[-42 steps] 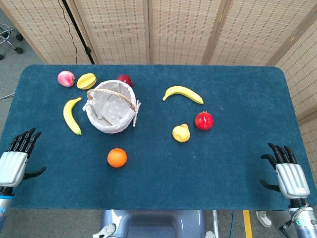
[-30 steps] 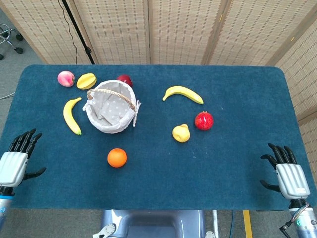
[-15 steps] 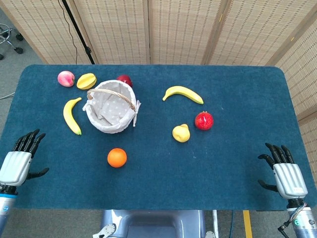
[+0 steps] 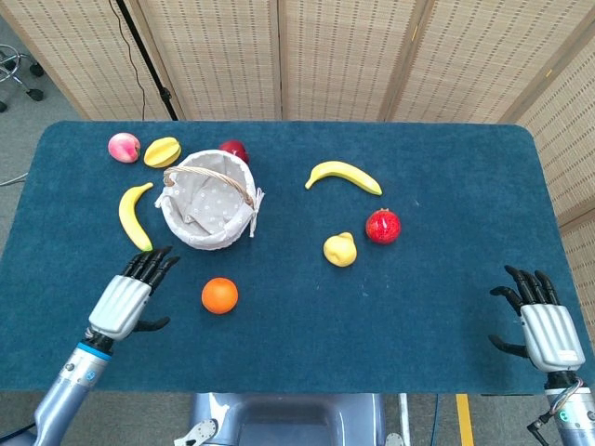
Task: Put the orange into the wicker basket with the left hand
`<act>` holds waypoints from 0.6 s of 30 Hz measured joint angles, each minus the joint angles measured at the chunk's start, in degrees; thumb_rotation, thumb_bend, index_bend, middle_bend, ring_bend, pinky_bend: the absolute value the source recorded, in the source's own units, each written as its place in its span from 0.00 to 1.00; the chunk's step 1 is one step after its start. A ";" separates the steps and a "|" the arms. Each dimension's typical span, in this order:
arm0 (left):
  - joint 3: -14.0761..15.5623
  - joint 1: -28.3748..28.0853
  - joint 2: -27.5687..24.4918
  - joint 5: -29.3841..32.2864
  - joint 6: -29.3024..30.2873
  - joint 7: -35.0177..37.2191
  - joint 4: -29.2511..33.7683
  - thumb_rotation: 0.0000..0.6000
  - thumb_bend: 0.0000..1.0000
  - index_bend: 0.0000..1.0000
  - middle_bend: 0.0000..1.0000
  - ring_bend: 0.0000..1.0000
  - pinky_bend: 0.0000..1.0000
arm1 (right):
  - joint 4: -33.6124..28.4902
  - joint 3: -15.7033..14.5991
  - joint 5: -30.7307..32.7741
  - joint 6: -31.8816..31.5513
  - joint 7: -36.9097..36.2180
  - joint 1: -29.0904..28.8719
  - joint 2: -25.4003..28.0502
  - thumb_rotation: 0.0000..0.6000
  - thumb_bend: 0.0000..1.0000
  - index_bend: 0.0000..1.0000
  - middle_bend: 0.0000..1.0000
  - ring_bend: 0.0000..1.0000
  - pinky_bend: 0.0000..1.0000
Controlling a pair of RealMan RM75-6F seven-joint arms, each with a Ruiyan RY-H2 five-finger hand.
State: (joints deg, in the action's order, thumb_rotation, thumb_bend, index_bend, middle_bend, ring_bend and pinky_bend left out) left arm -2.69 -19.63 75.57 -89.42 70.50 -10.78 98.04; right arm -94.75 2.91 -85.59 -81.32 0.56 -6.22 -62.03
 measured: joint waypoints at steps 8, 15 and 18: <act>-0.60 -3.06 4.16 1.21 -3.36 -2.83 1.66 1.00 0.00 0.09 0.00 0.03 0.09 | 0.32 0.81 1.14 -1.56 -1.76 0.91 1.13 1.00 0.16 0.32 0.08 0.09 0.03; -0.53 -4.08 6.55 3.13 -5.03 -2.69 -2.03 1.00 0.00 0.09 0.01 0.03 0.09 | 0.25 0.91 1.19 -1.76 -2.16 1.11 1.38 1.00 0.16 0.32 0.08 0.09 0.03; -0.32 -4.35 7.59 3.28 -5.34 -1.31 -4.11 1.00 0.00 0.09 0.01 0.03 0.09 | 0.21 0.92 1.12 -1.77 -2.08 1.10 1.39 1.00 0.16 0.32 0.08 0.09 0.03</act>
State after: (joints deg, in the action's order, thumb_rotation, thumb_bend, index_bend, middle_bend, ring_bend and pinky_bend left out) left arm -3.01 -23.98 83.15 -86.14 65.16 -12.09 93.92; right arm -94.54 3.83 -84.47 -83.09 -1.51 -5.11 -60.64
